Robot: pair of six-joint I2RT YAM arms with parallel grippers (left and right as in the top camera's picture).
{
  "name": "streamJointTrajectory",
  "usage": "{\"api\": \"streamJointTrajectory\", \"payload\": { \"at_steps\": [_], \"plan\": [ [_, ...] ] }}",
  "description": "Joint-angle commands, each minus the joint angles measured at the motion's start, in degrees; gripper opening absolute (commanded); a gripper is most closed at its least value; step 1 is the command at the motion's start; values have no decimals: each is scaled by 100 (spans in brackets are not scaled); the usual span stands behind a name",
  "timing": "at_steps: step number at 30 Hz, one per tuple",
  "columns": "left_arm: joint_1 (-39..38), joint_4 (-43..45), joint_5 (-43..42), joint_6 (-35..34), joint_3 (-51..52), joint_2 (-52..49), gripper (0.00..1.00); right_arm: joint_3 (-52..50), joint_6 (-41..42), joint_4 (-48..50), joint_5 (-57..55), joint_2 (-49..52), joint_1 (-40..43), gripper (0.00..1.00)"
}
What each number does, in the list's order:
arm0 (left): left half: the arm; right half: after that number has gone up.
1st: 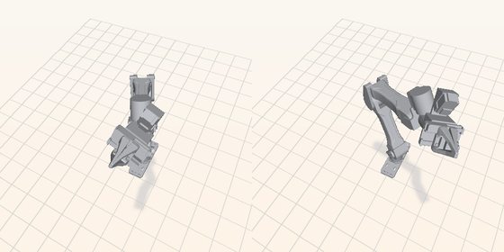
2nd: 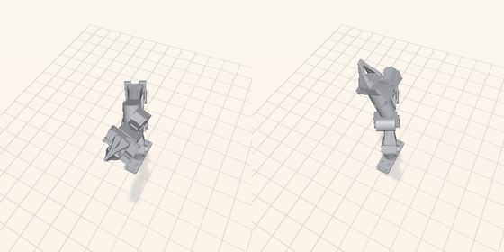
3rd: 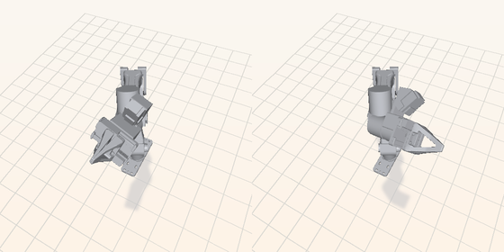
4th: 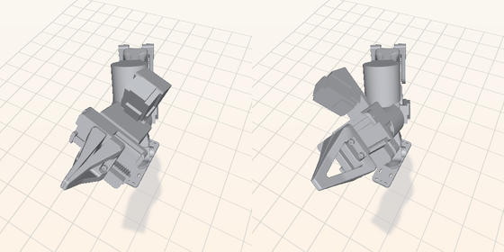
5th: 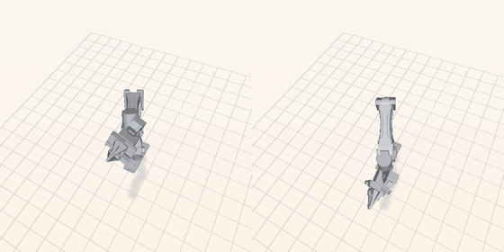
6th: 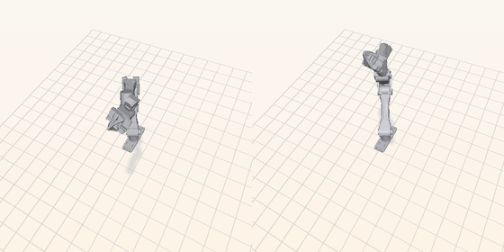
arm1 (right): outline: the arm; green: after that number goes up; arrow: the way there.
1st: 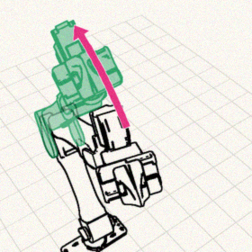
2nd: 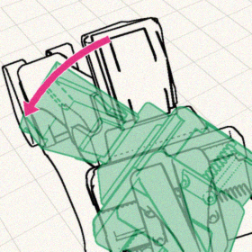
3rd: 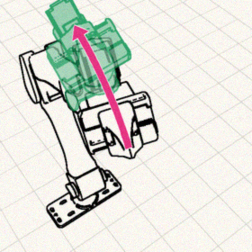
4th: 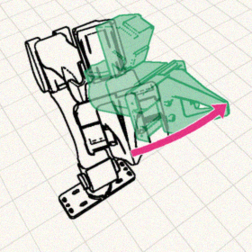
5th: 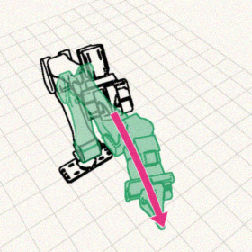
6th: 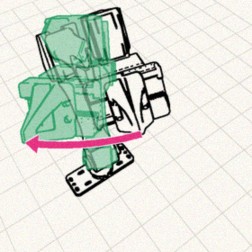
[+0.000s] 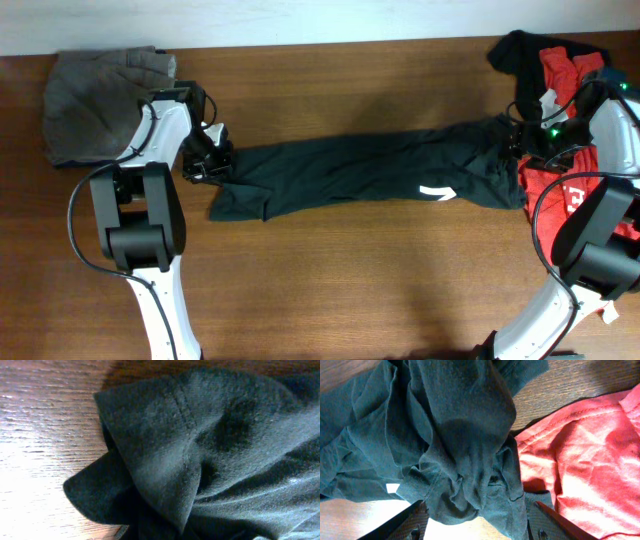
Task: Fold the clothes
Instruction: 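Grasp the left end of the folded strip with the left gripper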
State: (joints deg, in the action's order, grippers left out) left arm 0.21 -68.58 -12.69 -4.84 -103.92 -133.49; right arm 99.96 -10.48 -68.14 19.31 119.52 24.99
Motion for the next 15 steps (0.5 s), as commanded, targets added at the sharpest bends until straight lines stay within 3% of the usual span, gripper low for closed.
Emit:
{"api": "streamJointTrajectory", "payload": {
  "at_steps": [1,15],
  "plan": [
    [153,170,977,-203,299,-533,1,98,48,-7,-26,-87,15,70],
    [776,-562,1292,-199,-1224,-55,1,98,44,-4,-31,-87,11,70]
  ]
}}
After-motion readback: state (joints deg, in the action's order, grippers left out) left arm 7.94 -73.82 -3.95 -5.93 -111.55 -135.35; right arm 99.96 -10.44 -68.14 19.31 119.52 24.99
